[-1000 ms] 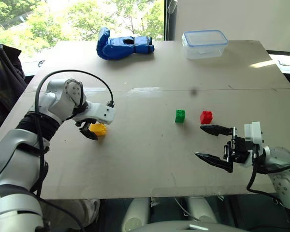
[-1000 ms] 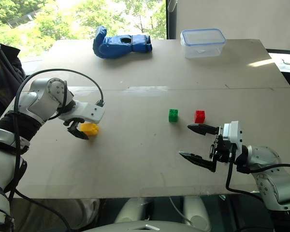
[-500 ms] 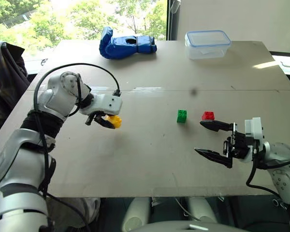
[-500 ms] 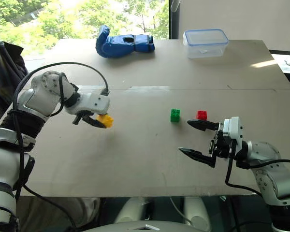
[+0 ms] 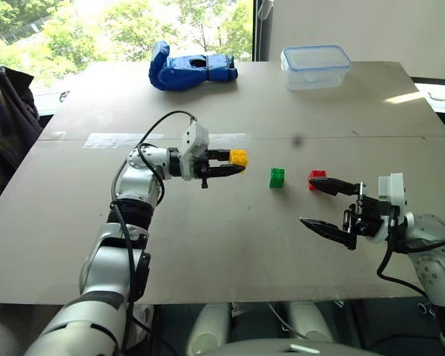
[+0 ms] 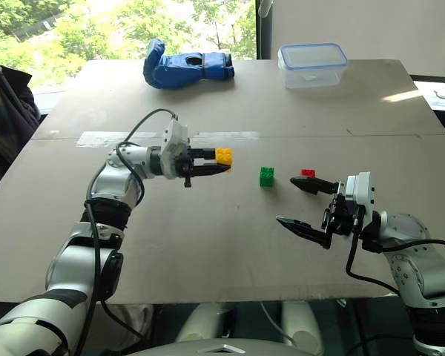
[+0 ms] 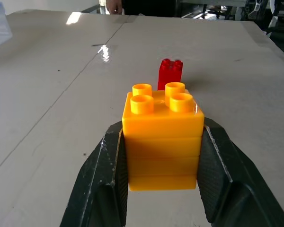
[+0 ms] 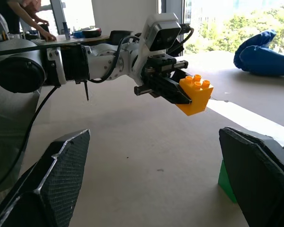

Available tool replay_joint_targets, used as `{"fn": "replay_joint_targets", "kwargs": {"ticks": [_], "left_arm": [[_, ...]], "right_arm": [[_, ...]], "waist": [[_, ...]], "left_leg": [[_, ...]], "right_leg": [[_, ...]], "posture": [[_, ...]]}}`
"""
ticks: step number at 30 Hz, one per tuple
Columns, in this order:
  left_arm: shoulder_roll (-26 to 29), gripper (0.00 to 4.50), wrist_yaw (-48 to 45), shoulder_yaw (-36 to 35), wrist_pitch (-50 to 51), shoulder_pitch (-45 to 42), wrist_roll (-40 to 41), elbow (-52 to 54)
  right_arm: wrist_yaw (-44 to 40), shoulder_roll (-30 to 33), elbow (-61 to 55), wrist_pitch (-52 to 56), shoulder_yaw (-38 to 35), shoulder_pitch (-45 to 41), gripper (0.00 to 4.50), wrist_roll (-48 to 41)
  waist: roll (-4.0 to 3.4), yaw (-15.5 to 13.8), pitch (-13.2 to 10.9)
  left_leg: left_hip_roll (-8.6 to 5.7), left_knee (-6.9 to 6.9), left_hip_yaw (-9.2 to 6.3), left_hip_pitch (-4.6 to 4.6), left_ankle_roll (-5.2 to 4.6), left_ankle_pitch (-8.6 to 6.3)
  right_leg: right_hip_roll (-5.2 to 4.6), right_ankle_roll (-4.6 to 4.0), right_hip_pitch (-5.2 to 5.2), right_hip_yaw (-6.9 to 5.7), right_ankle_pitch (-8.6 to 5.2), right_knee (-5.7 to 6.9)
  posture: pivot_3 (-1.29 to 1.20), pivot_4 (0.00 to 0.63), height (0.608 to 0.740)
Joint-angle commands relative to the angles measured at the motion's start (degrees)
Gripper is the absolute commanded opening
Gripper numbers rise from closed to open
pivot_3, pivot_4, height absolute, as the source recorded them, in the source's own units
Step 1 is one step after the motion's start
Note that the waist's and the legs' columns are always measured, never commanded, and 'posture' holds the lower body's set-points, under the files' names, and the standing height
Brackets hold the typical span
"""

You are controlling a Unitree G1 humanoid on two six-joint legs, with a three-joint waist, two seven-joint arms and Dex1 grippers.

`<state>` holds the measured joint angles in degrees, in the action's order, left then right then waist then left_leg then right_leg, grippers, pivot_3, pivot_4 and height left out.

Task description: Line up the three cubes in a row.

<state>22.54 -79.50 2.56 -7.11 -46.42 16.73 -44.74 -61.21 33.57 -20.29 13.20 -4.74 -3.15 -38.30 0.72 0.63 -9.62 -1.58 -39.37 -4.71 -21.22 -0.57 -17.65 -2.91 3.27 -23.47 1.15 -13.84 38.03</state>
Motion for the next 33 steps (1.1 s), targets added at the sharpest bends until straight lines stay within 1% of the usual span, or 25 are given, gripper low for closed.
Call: {"fn": "replay_joint_targets", "kwargs": {"ticks": [1,4,7,9,13,20,33], "left_arm": [[-1.3,1.3,-0.38,-1.2,-7.31,-2.89,-1.54,-7.44],[-1.59,1.3,-3.46,-0.25,-11.5,-4.79,-3.63,-13.13],[-1.45,1.3,-4.67,0.01,-16.14,-6.83,-6.06,-18.95],[-1.72,1.3,-4.6,-0.94,-17.09,-8.07,-6.53,-21.5],[-1.66,1.3,-5.45,-0.36,-17.6,-9.69,-9.06,-25.15],[-1.74,1.3,-3.72,0.08,-18.93,-10.21,-13.24,-27.36],[-0.45,1.3,-1.58,-0.86,-19.4,-10.72,-15.57,-28.24]], "right_arm": [[-0.19,-0.16,-0.98,-1.27,-0.75,-0.23,4.5,0.04],[-0.24,-0.14,-0.7,-1.63,-1.13,-0.17,4.5,0.17],[-0.2,-0.17,-0.87,-2.08,-1.31,0.64,4.5,0.31],[-0.11,-0.21,-1.03,-2.29,-1.25,1.01,4.5,0.35],[0.24,-0.33,-1.35,-2.55,-1.4,1.65,4.5,0.4],[0.26,0.0,-1.91,-3.05,-2.01,3.27,4.5,0.28],[-0.2,0.13,-1.35,-3.42,-1.95,3.34,4.5,0.41]], "waist": [[0.01,0.05,0.0],[0.01,0.22,0.0],[0.01,0.2,0.0],[0.01,0.21,0.0],[0.01,0.23,0.0],[0.01,0.24,0.0],[0.02,0.31,0.01]], "left_leg": [[-0.02,-0.01,-0.02,-0.02,0.0,0.0],[-0.04,-0.01,-0.02,-0.07,0.02,0.01],[-0.05,-0.01,-0.01,-0.07,0.01,0.0],[-0.05,-0.01,-0.01,-0.07,-0.01,0.0],[-0.05,-0.01,-0.02,-0.08,-0.04,-0.02],[-0.06,-0.01,-0.05,-0.08,-0.04,-0.02],[-0.06,-0.02,-0.04,-0.05,-0.04,-0.02]], "right_leg": [[0.0,0.0,0.0,-0.02,0.0,-0.01],[0.0,0.0,-0.03,-0.02,0.0,-0.01],[0.01,0.0,-0.04,-0.03,0.0,-0.01],[0.01,0.0,-0.04,-0.02,0.0,-0.01],[0.01,0.0,-0.04,-0.03,0.0,0.0],[0.01,0.0,-0.04,-0.04,0.0,0.0],[0.01,0.01,-0.03,-0.03,0.0,0.05]], "posture": [[0.0,0.15,0.74],[0.0,0.15,0.74],[0.0,0.15,0.74],[0.0,0.15,0.74],[0.0,0.15,0.74],[0.0,0.15,0.74],[0.0,0.15,0.74]]}}
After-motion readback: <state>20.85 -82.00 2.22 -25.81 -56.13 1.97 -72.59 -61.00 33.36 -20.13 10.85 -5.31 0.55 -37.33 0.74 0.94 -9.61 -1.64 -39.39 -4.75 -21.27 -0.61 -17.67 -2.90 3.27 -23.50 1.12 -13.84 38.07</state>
